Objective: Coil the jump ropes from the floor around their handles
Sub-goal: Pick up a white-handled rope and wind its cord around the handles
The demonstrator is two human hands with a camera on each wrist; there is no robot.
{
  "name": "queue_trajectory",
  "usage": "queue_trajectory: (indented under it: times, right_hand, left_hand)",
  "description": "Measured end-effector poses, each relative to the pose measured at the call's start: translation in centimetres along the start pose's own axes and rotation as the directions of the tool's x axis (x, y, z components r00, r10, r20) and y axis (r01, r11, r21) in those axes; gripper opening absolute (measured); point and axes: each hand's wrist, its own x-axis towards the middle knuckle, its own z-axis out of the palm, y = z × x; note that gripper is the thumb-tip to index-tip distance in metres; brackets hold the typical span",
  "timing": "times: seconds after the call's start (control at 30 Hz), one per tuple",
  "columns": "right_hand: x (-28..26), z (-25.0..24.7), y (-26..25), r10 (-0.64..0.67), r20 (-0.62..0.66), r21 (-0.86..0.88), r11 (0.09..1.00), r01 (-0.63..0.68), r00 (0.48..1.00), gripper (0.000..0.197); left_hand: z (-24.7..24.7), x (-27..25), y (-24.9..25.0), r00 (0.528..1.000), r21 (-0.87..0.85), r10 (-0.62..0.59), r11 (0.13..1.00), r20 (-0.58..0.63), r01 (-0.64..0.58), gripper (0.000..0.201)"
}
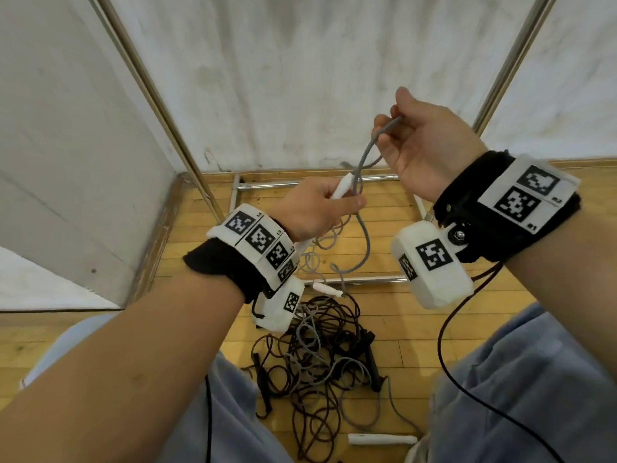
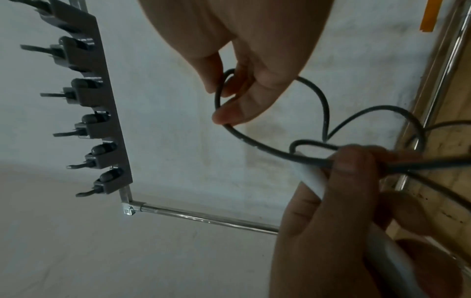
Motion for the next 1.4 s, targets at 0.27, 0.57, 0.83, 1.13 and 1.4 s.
queue_trajectory:
  times: [0.27, 0.57, 0.83, 1.13, 1.4]
  right_hand:
    - [-0.3, -1.0, 5.7, 0.240, 0.129, -0.633, 0.766, -0.107, 0.962, 0.022]
    - [-0.3, -2.1, 7.7, 0.540, 0.198, -0.950, 0.311, 0.024, 0.818, 0.021]
    - [0.5, -0.7, 4.6, 0.068, 0.168, -0.668, 0.742, 0.062, 0.983, 0.027]
    - [1.5, -1.6, 1.0, -0.070, -0.032, -0.174, 0.983, 0.063, 0.997, 0.028]
    - [2.0, -2.0, 2.2, -0.044, -0.082, -0.229, 0.973, 0.024, 0.996, 0.017]
  left_hand:
    - [-1.8, 0.9, 0.5, 0.882, -0.035, 0.055, 0.996, -0.468, -0.080, 0.027]
    - [-5.0, 2.0, -0.5, 0.799, -0.265, -0.085, 0.959, -0.596, -0.096, 0.024]
    - [-3.1, 2.0, -0.3, 0.907, -0.268, -0.188, 0.959, -0.378, 0.087, 0.025]
    - [-0.6, 0.9, 0.3, 0.997, 0.068, -0.072, 0.995, 0.039, 0.070, 0.015]
    - [-0.4, 1.4, -0.6, 0.995, 0.034, -0.036, 0.999, -0.089, 0.039, 0.027]
